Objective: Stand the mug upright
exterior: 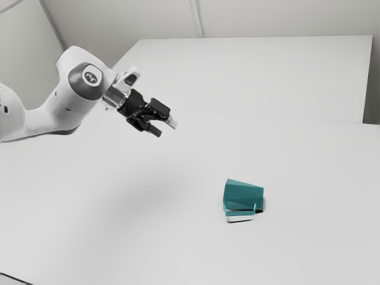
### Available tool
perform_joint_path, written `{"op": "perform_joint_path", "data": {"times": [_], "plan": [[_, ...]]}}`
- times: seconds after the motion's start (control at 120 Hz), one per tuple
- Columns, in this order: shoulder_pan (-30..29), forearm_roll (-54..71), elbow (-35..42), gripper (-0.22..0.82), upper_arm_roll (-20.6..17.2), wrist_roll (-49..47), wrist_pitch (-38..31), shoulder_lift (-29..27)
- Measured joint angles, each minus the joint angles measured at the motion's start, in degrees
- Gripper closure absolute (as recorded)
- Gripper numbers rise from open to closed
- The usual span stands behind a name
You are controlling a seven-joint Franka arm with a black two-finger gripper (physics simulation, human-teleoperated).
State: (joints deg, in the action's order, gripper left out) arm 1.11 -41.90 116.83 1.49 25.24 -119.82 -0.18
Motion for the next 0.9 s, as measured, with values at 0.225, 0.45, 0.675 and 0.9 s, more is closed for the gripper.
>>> {"op": "perform_joint_path", "data": {"times": [0.225,0.45,0.675,0.9], "plan": [[0.3,-14.7,6.7,0.02,-0.3,11.7,-4.1,0.7],[0.2,-26.5,11.8,0.02,-1.7,24.1,-5.4,1.9],[3.2,-33.0,13.7,0.02,-3.0,33.7,-5.8,3.6],[4.0,-39.3,14.3,0.02,-3.9,40.3,-6.0,5.7]]}}
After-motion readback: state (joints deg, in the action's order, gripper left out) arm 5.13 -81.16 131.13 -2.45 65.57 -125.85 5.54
